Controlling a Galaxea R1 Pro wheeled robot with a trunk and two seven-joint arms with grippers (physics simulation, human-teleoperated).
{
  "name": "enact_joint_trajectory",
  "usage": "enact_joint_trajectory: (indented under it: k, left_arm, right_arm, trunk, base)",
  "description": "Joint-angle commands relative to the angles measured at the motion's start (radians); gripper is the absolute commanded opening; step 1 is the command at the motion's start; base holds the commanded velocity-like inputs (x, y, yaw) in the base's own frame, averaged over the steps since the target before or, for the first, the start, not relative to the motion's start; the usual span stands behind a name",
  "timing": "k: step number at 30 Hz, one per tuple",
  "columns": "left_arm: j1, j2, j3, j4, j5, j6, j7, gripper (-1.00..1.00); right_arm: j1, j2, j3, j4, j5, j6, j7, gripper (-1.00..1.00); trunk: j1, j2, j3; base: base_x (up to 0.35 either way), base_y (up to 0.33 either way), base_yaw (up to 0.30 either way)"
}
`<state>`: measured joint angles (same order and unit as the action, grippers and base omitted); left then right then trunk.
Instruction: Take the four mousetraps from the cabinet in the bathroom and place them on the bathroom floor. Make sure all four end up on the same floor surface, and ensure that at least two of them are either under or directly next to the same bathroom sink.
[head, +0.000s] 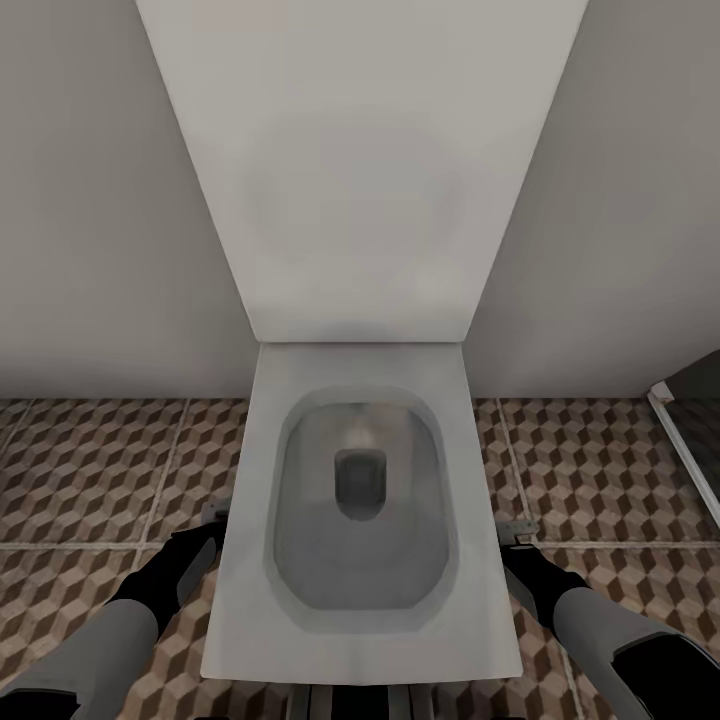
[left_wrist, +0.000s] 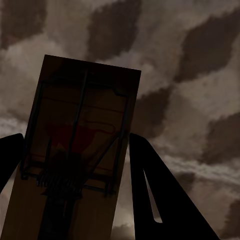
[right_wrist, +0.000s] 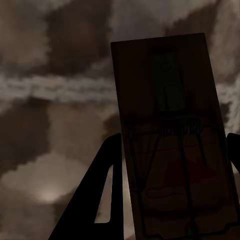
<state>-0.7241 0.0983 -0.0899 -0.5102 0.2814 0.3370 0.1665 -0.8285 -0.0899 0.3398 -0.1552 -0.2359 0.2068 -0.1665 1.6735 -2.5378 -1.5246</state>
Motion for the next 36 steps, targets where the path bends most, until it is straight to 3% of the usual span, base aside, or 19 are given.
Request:
enact_joint_trajectory:
  k: [1,28,36]
  left_arm:
    - [0.000,0.001,-0.009,-0.002,0.007,0.005,0.010,-1.00]
    - [0.000,0.002,-0.006,0.047,0.010,0.007,0.022,-1.00]
    - [0.000,0.029,-0.005,0.048,0.009,0.005,0.022,-1.00]
  right_arm:
    - [0.000,-0.001,0.008,-0.003,-0.011,0.006,-0.004,-1.00]
    - [0.000,-0.001,0.008,-0.003,-0.010,0.006,-0.004,-1.00]
    - [0.000,-0.001,0.008,-0.003,-0.010,0.006,-0.004,-1.00]
  trunk:
    - [0.000,0.000,-0.001]
    - [0.000,0.000,-0.001]
    - [0.000,0.000,-0.001]
  base:
    - [0.000,0.000,0.000]
    - [0.000,0.000,0.000]
    - [0.000,0.000,0.000]
